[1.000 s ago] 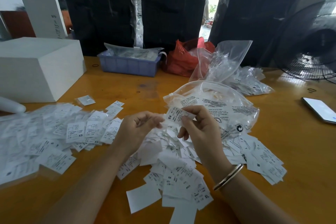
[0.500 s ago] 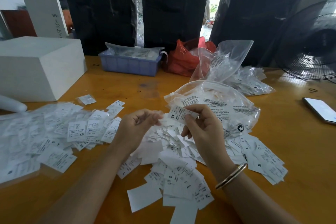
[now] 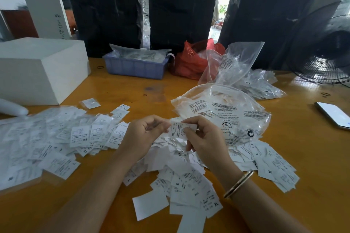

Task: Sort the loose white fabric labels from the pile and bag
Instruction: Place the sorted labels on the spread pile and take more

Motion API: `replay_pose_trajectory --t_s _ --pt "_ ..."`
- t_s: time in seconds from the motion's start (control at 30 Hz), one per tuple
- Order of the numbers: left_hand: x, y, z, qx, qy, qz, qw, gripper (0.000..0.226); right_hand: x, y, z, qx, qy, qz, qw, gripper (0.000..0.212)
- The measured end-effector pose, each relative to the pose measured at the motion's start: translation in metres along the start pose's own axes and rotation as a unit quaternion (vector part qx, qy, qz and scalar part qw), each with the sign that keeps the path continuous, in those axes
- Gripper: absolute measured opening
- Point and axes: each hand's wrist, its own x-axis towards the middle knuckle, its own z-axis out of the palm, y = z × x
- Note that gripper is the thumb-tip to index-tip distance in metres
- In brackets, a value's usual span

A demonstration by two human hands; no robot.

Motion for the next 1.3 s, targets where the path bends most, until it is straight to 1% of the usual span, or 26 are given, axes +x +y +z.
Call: replay_pose_trajectory --t_s 0.13,0.23,0.3,0.4,0.47,0.53,0.6,0.67,0.73,0.8,0.87,0.97,1.03,1.1,1.17,1.2,1.23,1.27,1.3 --pt "-0.001 0.001 0.002 -0.016 -0.043 -0.019 0.999 0.013 0.000 0.004 0.002 -0.021 -0.022 -0.004 1.000 0.020" --pt "-0.001 0.002 0.001 -0.013 -0.084 -0.043 0.995 0.009 0.002 0.005 0.003 -0.025 -0.012 -0.016 0.999 0.027" --pt "-0.001 0.002 -0.001 -0.038 -0.108 -0.041 0.993 0.009 0.003 0.005 0.003 -0.014 -0.005 -0.016 1.000 0.031" --pt "0.000 0.002 -0.001 -0.046 -0.080 -0.046 0.995 0.011 0.005 0.006 0.001 0.009 0.021 -0.011 1.000 0.029" --pt "0.000 -0.001 0.000 -0.046 -0.056 -0.046 0.996 0.012 0.004 0.006 0.002 0.017 0.032 -0.015 0.999 0.022" --pt "0.000 -0.002 0.001 -0.046 -0.053 -0.038 0.997 0.014 0.002 0.007 0.007 0.024 0.037 -0.018 0.999 0.016" --pt "0.000 -0.003 0.000 -0.041 -0.064 -0.027 0.997 0.015 0.001 0.008 0.012 -0.007 0.043 -0.029 0.999 0.012" --pt "0.000 -0.003 0.000 -0.032 -0.065 -0.022 0.997 0.016 0.001 0.009 0.015 -0.061 0.041 -0.050 0.996 0.010" --pt "0.000 -0.003 0.001 -0.029 -0.050 -0.024 0.998 0.017 0.001 0.010 0.017 -0.097 0.041 -0.065 0.992 0.019" --pt "0.000 -0.003 0.001 -0.029 -0.029 -0.029 0.999 0.021 0.002 0.011 0.017 -0.091 0.055 -0.066 0.992 0.020" --pt "0.000 -0.003 0.001 -0.027 -0.018 -0.030 0.999 0.022 0.002 0.012 0.016 -0.088 0.064 -0.067 0.992 0.013" --pt "-0.001 -0.002 0.001 -0.014 -0.028 -0.027 0.999 0.021 0.003 0.013 0.018 -0.115 0.046 -0.078 0.989 0.009" --pt "-0.002 -0.002 0.001 -0.013 -0.036 -0.025 0.999 0.019 0.002 0.013 0.020 -0.138 0.030 -0.097 0.985 0.014" --pt "-0.002 -0.003 -0.001 -0.009 -0.036 -0.025 0.999 0.016 0.000 0.012 0.020 -0.210 0.013 -0.122 0.970 0.025" --pt "-0.001 -0.006 -0.004 -0.002 -0.032 -0.023 0.999 0.014 -0.001 0.010 0.018 -0.335 -0.024 -0.152 0.930 0.042" --pt "-0.001 -0.007 -0.005 0.009 -0.028 -0.020 0.999 0.021 -0.002 0.009 0.018 -0.388 -0.051 -0.158 0.906 0.050" --pt "-0.001 -0.009 -0.006 0.023 -0.023 -0.019 0.999 0.027 -0.002 0.008 0.018 -0.423 -0.079 -0.156 0.889 0.056" --pt "0.000 -0.010 -0.006 0.038 -0.017 -0.020 0.999 0.028 -0.002 0.007 0.019 -0.433 -0.094 -0.155 0.883 0.059" --pt "0.001 -0.009 -0.007 0.047 -0.005 -0.023 0.999 0.026 0.000 0.007 0.017 -0.422 -0.095 -0.155 0.888 0.058"
